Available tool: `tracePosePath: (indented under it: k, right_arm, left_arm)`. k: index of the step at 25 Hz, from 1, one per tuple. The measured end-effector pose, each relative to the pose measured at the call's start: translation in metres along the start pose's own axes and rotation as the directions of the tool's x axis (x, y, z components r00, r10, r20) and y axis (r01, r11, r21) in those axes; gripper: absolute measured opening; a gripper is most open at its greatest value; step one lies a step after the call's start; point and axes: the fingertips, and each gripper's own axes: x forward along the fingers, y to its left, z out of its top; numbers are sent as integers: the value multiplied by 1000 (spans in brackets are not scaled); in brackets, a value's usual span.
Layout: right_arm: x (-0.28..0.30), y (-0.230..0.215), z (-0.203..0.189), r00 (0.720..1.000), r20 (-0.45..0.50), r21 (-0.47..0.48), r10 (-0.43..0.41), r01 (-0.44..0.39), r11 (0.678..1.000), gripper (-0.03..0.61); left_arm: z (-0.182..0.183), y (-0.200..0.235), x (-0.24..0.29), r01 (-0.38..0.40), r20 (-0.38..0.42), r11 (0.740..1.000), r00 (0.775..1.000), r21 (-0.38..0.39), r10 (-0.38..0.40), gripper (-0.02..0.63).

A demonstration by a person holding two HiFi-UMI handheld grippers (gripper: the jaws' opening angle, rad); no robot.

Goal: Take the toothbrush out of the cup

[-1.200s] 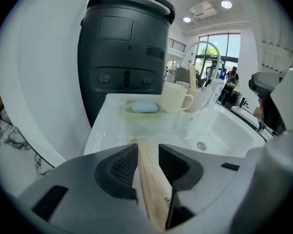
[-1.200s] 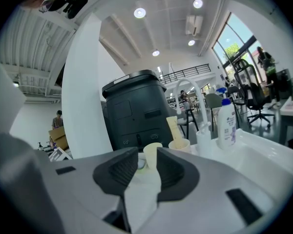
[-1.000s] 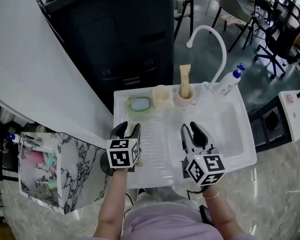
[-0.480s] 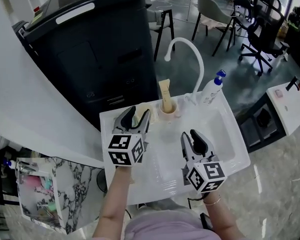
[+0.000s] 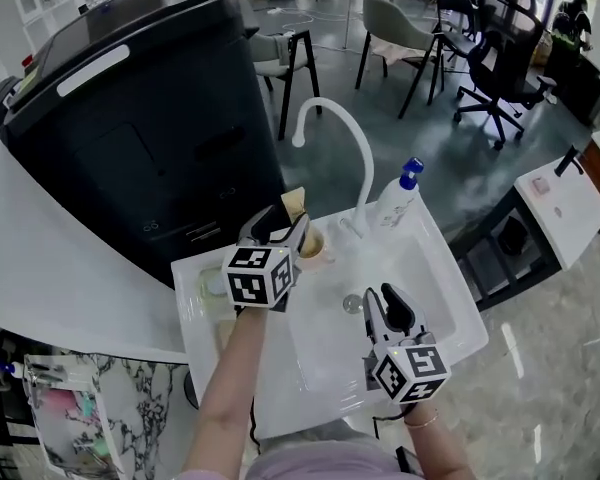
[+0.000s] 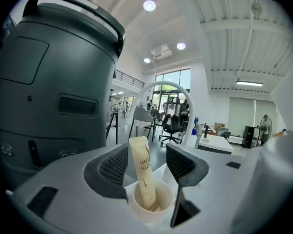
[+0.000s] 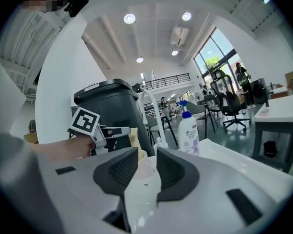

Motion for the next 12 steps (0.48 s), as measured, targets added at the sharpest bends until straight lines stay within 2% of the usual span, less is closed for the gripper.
tracePosePath:
  k: [4, 9, 12]
  right_arm:
    - [2, -13, 0, 1000, -3, 8, -20, 20, 1000, 110]
    - [4, -22, 0, 999, -5, 14, -36, 36, 999, 110]
    - [4, -23, 0, 999, -9, 13, -38, 38, 999, 109]
  left_arm:
    - [-16, 2, 24, -16, -65, 1000, 998, 8, 17, 236]
    - [-28, 4, 40, -42, -109, 999, 993, -2, 42, 234]
    - [-29, 6, 41, -72, -115, 997, 991, 19, 74, 157]
